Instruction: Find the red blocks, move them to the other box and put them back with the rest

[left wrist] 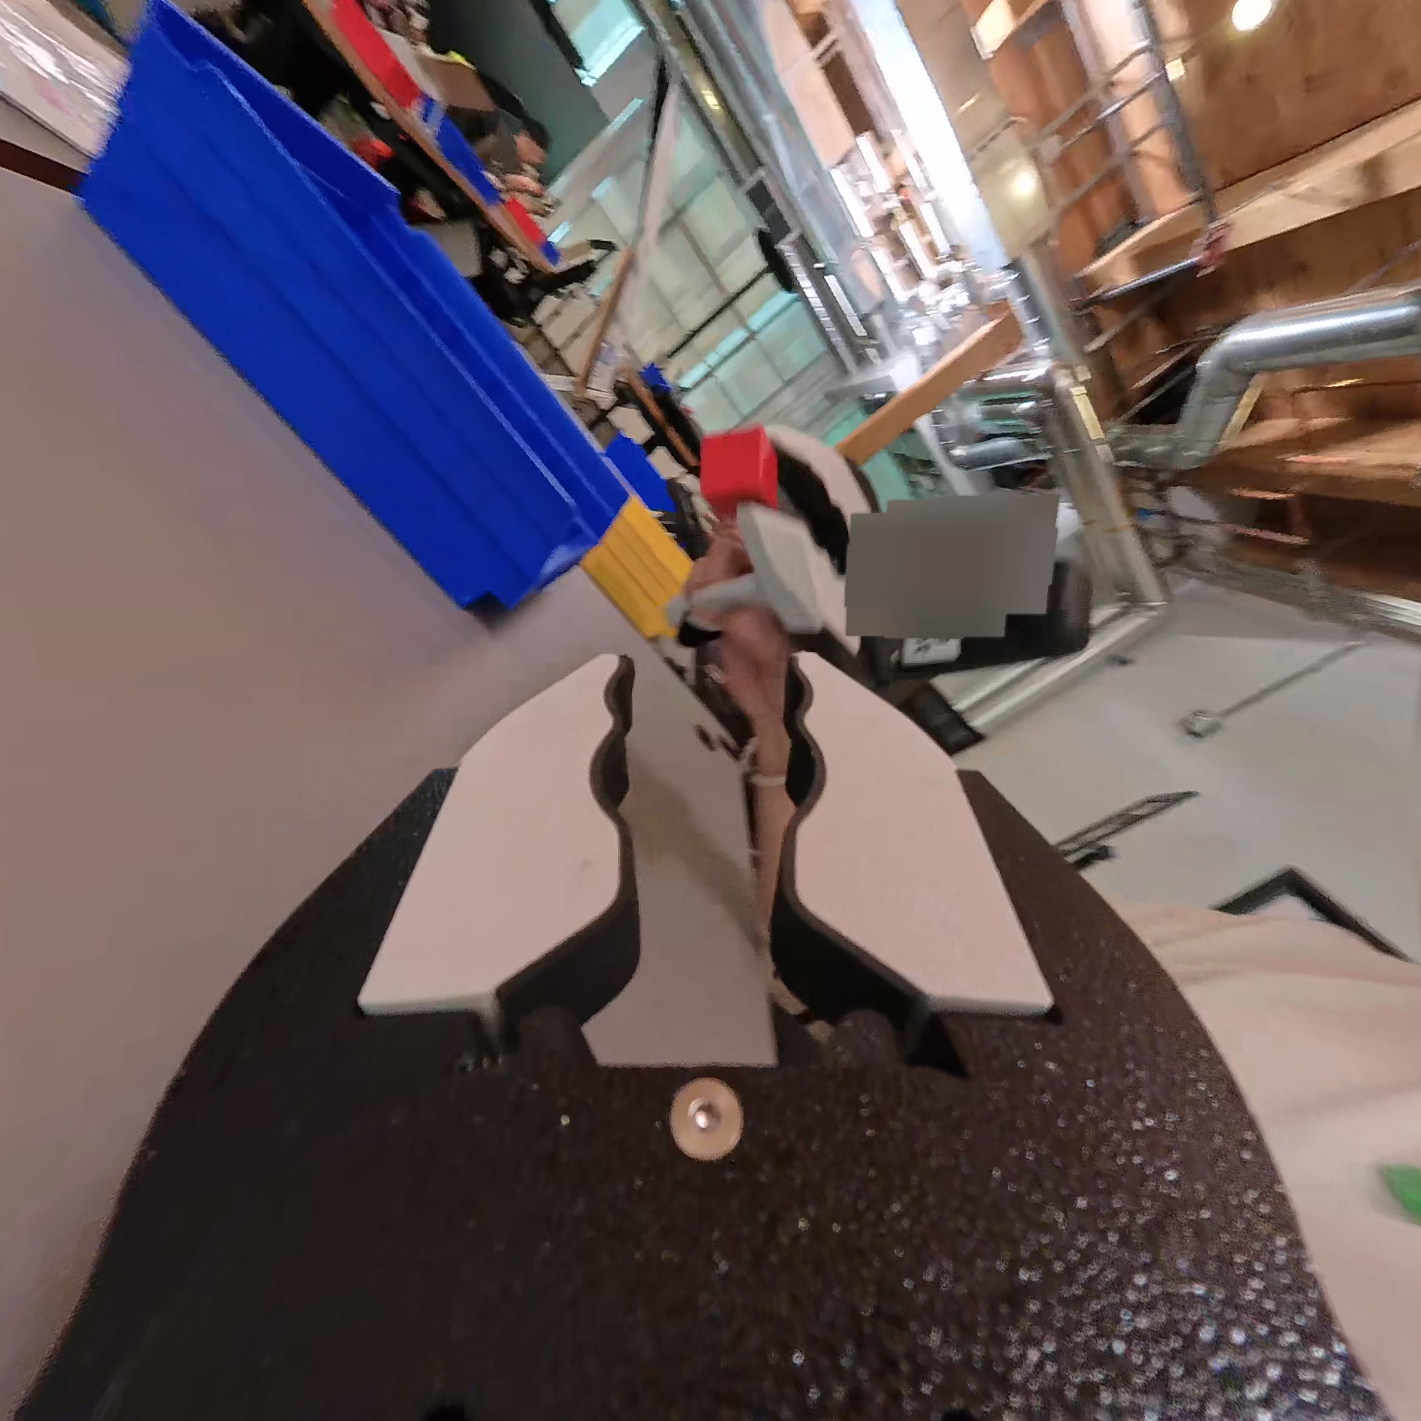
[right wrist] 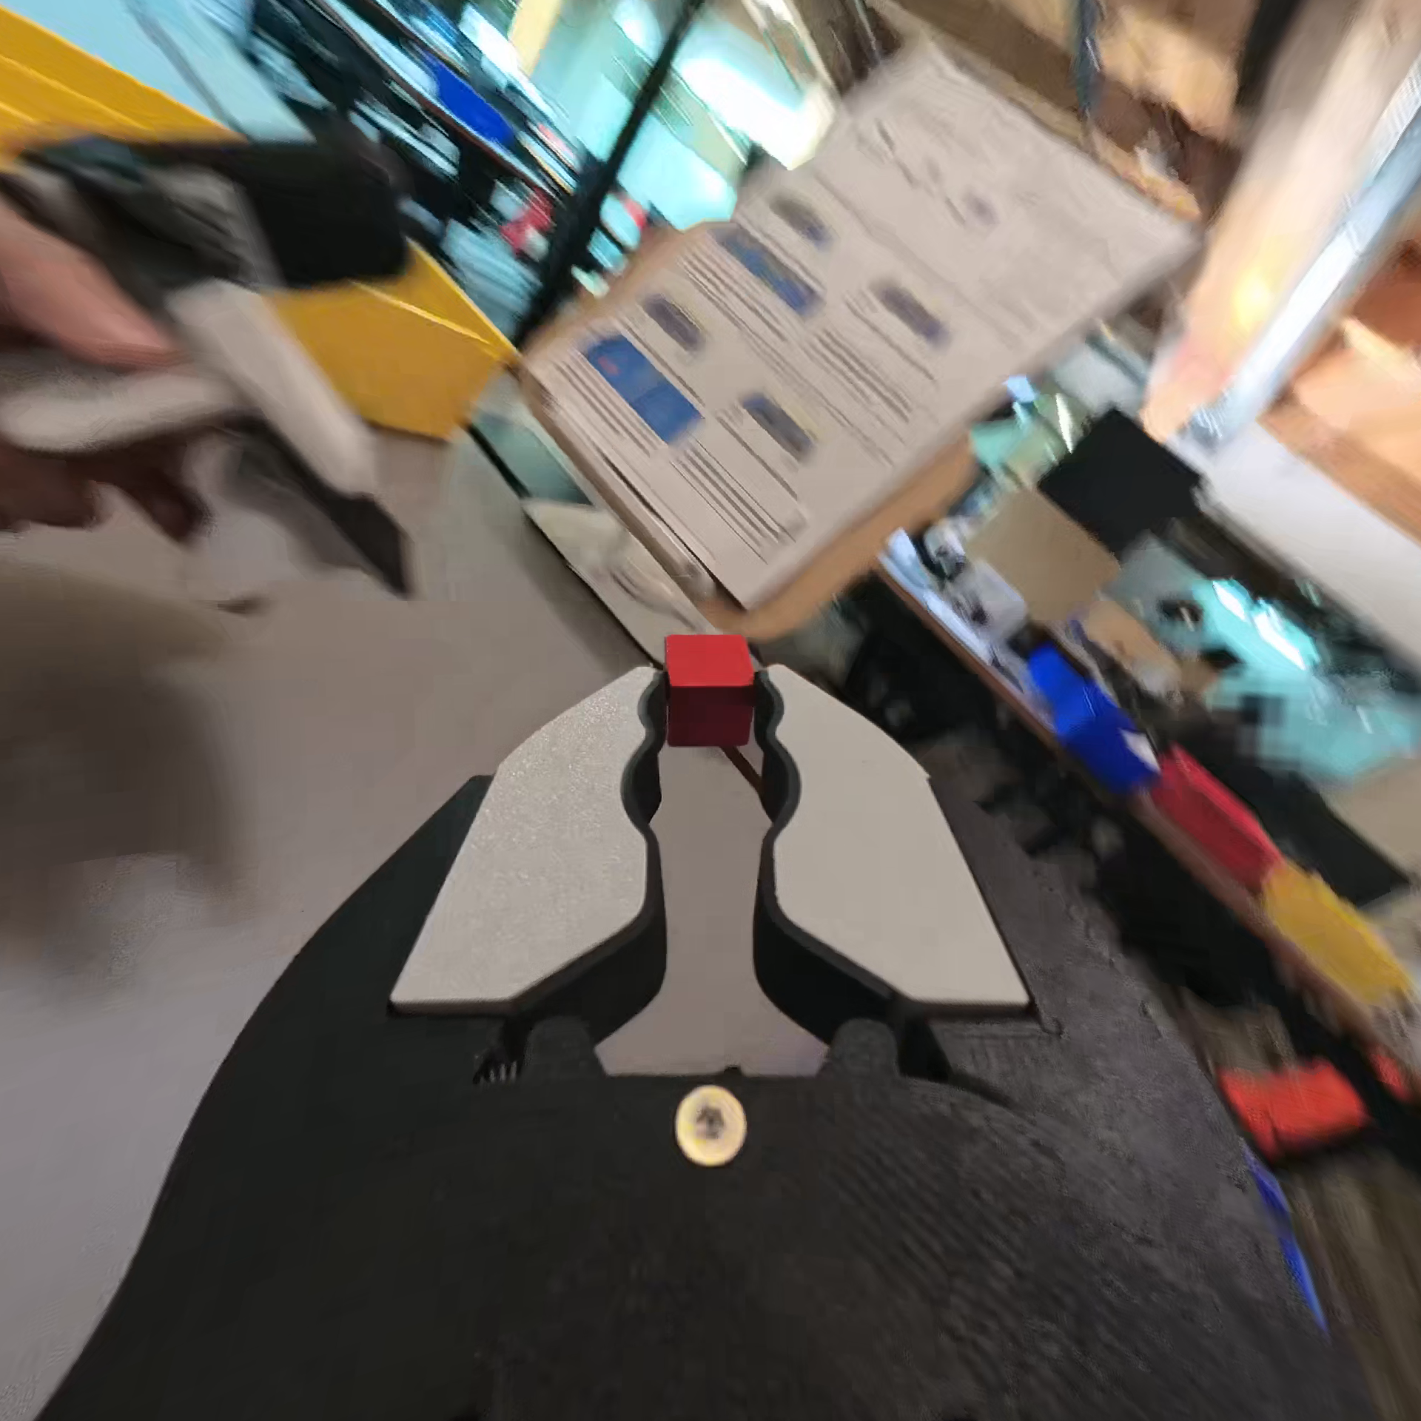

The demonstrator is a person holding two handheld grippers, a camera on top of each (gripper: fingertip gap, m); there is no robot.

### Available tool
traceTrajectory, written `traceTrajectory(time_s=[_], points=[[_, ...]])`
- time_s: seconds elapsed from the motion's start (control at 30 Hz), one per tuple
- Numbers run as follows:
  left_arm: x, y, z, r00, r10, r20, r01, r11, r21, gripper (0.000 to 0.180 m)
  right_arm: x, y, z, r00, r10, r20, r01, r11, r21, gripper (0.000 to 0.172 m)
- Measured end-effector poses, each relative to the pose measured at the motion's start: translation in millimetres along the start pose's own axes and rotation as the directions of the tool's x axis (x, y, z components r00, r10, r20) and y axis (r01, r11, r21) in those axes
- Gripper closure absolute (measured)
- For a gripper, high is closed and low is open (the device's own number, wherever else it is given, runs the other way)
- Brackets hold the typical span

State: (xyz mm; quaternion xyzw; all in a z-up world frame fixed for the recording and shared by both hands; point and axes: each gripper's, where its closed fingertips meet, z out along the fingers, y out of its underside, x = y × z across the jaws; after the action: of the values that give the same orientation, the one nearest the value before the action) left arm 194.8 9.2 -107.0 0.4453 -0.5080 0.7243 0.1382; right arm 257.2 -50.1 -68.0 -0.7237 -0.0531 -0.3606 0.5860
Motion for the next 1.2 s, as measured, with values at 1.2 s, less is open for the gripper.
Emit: traceTrajectory(time_s=[1.2], points=[[-33, 31, 22, 0.905, 0.344, 0.250, -0.286, 0.927, -0.243, 0.124, 148, 190, -48, 0.815, 0.466, -0.345, -0.580, 0.667, -0.468, 0.118]])
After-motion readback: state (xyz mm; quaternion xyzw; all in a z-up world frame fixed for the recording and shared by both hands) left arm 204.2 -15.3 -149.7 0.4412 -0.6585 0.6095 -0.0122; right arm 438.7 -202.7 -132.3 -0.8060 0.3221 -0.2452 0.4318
